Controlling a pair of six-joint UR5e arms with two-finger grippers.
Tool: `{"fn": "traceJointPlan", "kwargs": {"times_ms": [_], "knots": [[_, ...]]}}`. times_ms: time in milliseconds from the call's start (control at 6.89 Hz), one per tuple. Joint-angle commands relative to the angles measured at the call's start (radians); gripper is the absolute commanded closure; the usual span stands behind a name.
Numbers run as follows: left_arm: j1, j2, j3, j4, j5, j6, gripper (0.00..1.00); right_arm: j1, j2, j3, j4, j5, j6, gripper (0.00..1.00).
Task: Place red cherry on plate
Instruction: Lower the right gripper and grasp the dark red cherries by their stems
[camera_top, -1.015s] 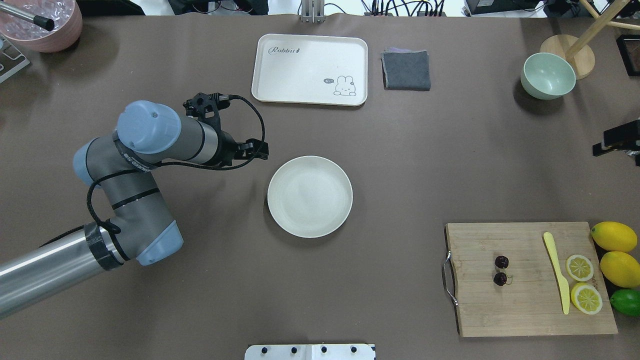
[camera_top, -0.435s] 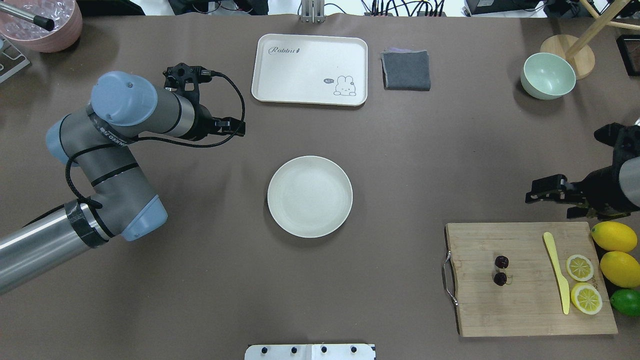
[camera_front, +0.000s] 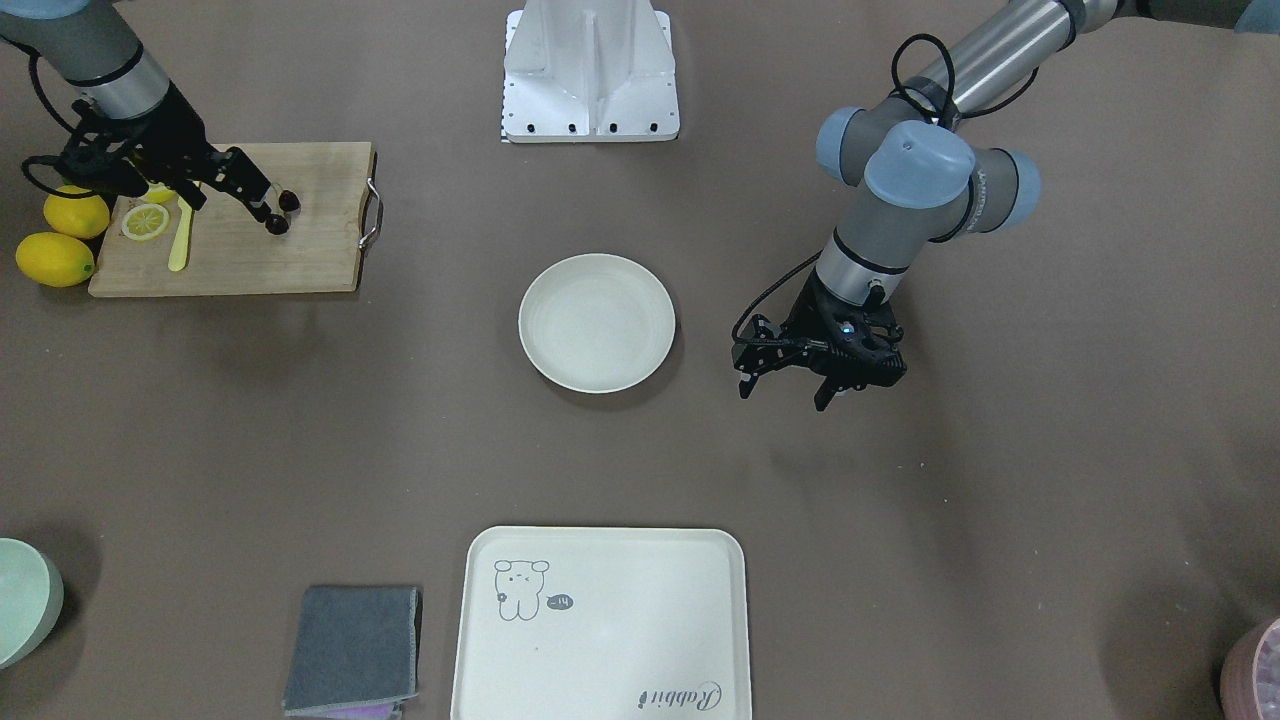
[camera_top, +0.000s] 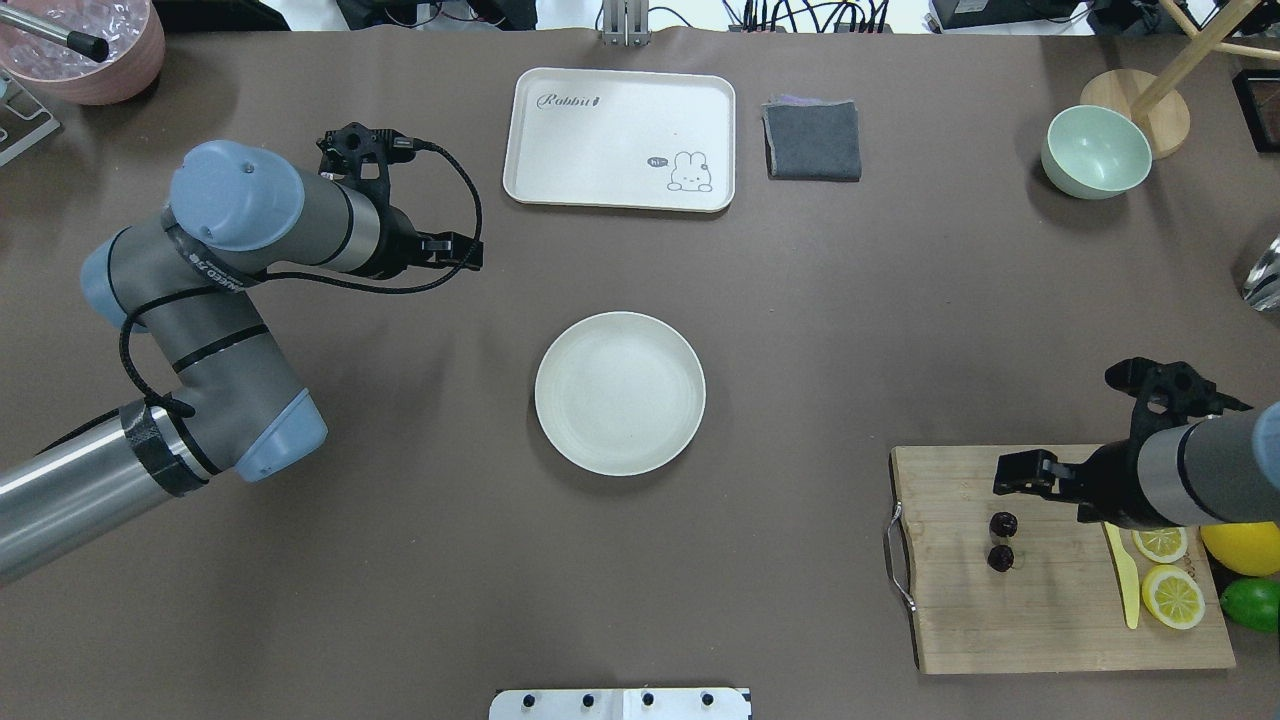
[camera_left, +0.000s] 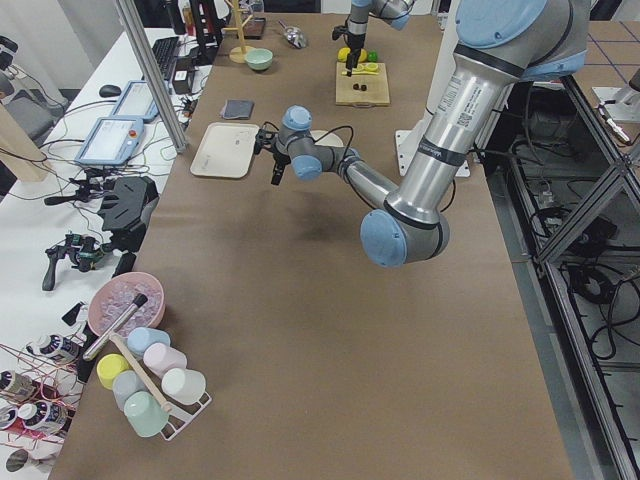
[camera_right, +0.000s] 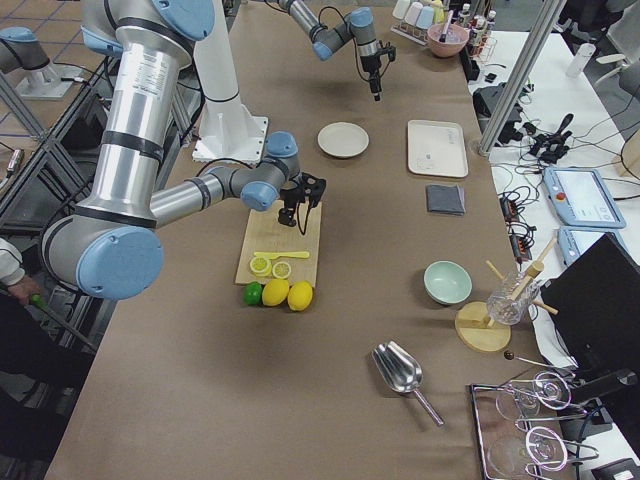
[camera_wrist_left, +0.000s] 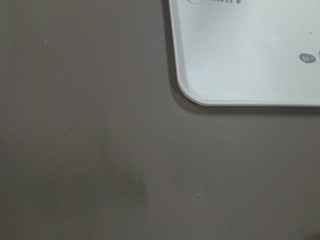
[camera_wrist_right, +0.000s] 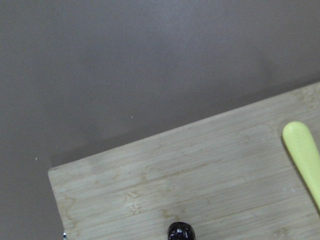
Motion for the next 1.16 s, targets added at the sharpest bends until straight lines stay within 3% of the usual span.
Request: {"fn": "traceJointPlan", "kwargs": {"times_ms": [0, 290, 870, 1015], "knots": [[-0.001, 0.001, -0.001, 0.0, 0.001, 0.0, 0.02, -0.083, 0.001, -0.005, 0.0, -0.048, 0.03, 0.0], [0.0, 0.001, -0.001, -0.002, 0.003, 0.0, 0.02, -0.118, 0.003, -0.02, 0.0, -0.071, 0.03, 0.07], [0.002, 0.001, -0.001, -0.005, 0.001, -0.001, 0.02, -0.135, -0.005, -0.003, -0.005, -0.069, 0.03, 0.67], [0.003, 0.001, -0.001, -0.005, 0.003, -0.001, 0.02, -0.131, -0.006, 0.006, -0.006, -0.065, 0.03, 0.74]]}}
